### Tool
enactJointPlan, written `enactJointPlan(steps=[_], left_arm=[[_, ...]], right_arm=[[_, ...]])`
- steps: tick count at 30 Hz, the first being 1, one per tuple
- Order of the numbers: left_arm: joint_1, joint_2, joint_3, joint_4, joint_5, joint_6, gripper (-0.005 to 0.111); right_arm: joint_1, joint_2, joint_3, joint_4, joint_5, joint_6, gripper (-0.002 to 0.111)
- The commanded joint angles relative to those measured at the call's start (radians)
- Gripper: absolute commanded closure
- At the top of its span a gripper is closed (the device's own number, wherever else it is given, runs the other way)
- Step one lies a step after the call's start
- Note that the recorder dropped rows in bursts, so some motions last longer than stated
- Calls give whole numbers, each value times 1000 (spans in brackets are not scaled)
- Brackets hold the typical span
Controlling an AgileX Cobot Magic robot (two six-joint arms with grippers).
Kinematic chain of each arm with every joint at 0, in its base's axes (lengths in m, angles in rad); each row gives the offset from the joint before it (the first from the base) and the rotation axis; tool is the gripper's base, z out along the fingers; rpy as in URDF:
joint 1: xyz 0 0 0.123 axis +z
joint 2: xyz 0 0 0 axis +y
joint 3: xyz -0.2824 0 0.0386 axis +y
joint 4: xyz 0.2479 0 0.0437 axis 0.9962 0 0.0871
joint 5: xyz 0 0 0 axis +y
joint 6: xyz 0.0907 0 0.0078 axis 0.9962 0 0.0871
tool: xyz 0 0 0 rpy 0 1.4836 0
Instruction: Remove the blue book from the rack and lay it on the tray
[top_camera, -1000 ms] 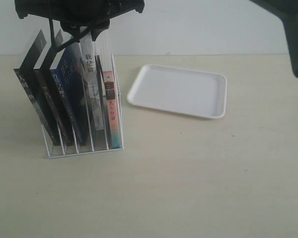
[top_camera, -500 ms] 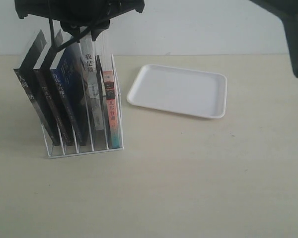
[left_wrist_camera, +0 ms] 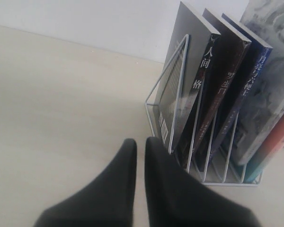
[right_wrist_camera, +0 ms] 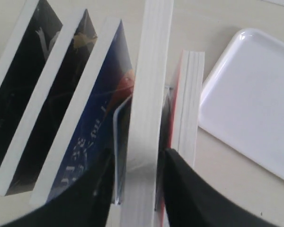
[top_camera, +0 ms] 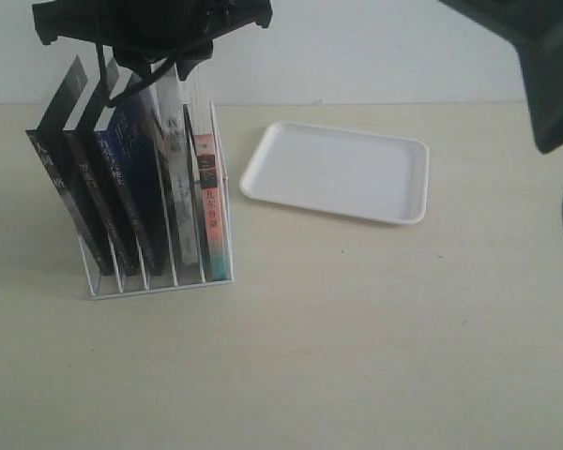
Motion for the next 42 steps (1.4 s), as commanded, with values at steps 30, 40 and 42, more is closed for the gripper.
enactJointPlan(steps=[30,40,42], left_arm=[[-5,-2,4,-4,-10,-3,101],[-5,-2,4,-4,-10,-3,101],[-5,-2,4,-4,-10,-3,101]], right_arm=[[26,-10,-8,244,-75,-107,78],[26,32,-8,219,-101,-96,64],[24,37,-8,219,-99,-87,64]])
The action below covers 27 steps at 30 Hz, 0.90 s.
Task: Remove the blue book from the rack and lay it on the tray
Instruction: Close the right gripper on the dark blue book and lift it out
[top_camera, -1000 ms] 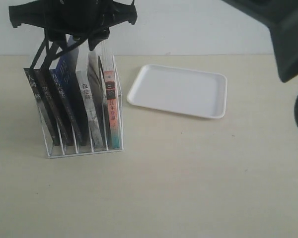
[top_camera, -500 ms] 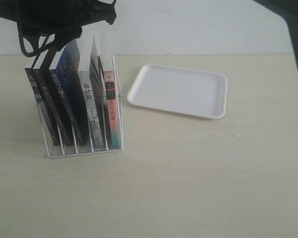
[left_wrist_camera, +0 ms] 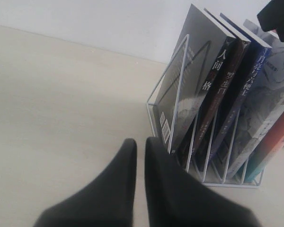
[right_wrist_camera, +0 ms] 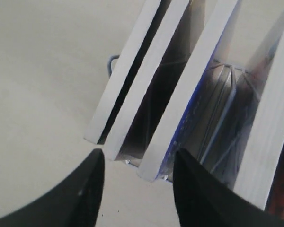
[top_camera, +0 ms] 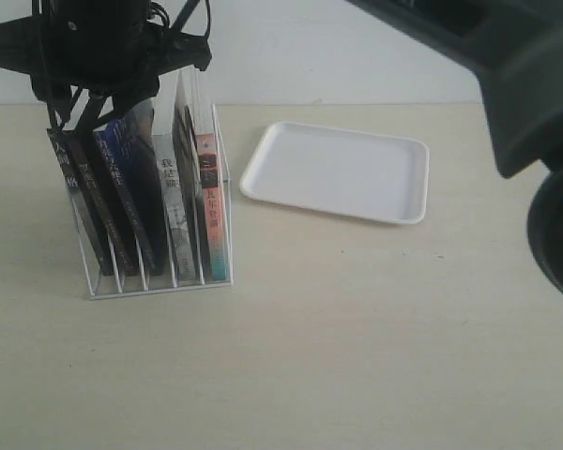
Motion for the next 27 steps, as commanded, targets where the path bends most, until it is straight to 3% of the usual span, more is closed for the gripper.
enactJointPlan(steps=[1,15,27], left_arm=[[-5,-2,4,-4,-10,-3,101],[-5,-2,4,-4,-10,-3,101],[-5,-2,4,-4,-10,-3,101]], right_arm=[[-3,8,-5,-19,-7,21,64],[-10,47,-5,-106,58,52,64],[-10,49,-5,-110,10,87,64]])
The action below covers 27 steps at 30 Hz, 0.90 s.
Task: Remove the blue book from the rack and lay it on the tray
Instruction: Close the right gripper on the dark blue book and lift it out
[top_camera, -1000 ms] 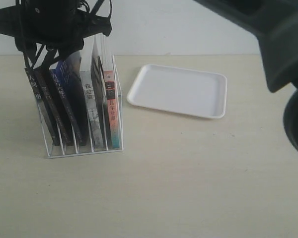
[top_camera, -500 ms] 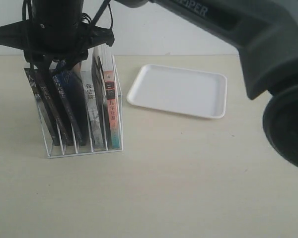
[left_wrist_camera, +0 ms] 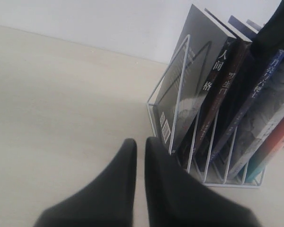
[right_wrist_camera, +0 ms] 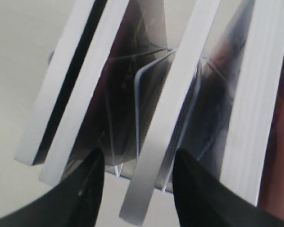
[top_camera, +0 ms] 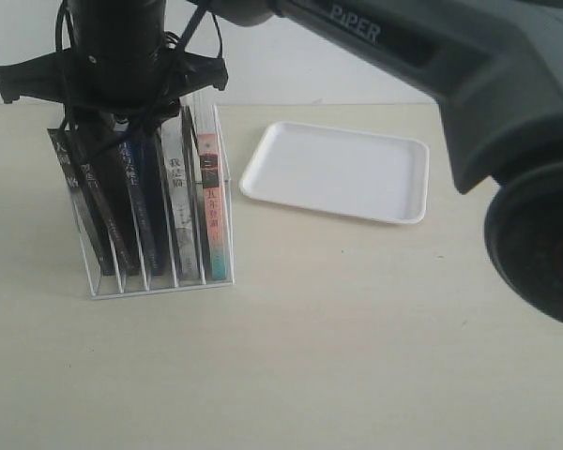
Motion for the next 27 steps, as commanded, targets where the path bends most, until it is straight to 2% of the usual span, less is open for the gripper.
enactJointPlan(steps=[1,15,17,20,22,23,27], left_arm=[[-5,-2,4,-4,-10,-3,101],[-5,-2,4,-4,-10,-3,101],[-5,-2,4,-4,-10,-3,101],[-5,-2,4,-4,-10,-3,101],[-5,-2,4,-4,-10,-3,101],[-5,-2,4,-4,-10,-3,101],[-5,-2,4,-4,-10,-3,101]], right_arm=[[-8,-3,-5,-14,-25,13,64],[-24,42,-5,1,-22,23,65],[-24,41,-5,1,-30,23,73],[-24,39,-5,1,-40,9,95],[-24,33,-5,1,-40,-5,106],[-24,29,-5,1,-40,-7,109],[-24,3,-6,-2,-48,-13,108]])
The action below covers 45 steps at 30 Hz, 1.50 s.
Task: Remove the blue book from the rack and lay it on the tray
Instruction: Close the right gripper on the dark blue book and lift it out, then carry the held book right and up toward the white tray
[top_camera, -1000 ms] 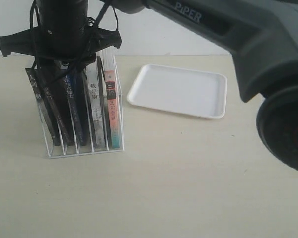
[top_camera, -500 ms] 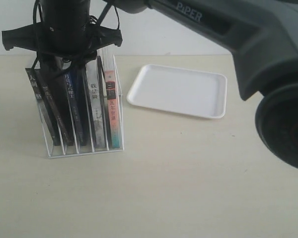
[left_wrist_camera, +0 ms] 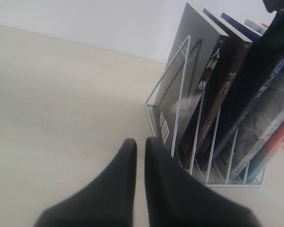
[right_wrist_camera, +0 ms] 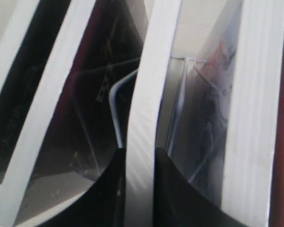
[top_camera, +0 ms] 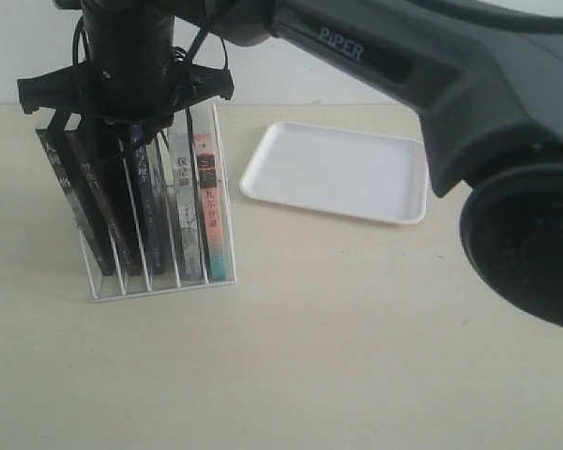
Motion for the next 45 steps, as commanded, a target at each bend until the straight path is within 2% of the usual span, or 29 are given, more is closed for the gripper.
enactJointPlan(steps=[1,10,29,39,42,45], left_arm=[[-5,-2,4,-4,-10,-3,101],[-5,-2,4,-4,-10,-3,101],[-5,-2,4,-4,-10,-3,101],[-5,-2,4,-4,-10,-3,101],[-5,-2,4,-4,-10,-3,101],[-5,-2,4,-4,-10,-3,101]], right_arm=[[-6,-45,-6,-3,-21,-24,108],[-6,-170,-6,-54,-11,-35,108],[-6,-195,-6,-52,12,-35,108],[-6,-447,-6,-22,52,-141,108],[-6,-534,-6,-74,68,-173,108],[-6,-615,-4,-258,77,-173,108]])
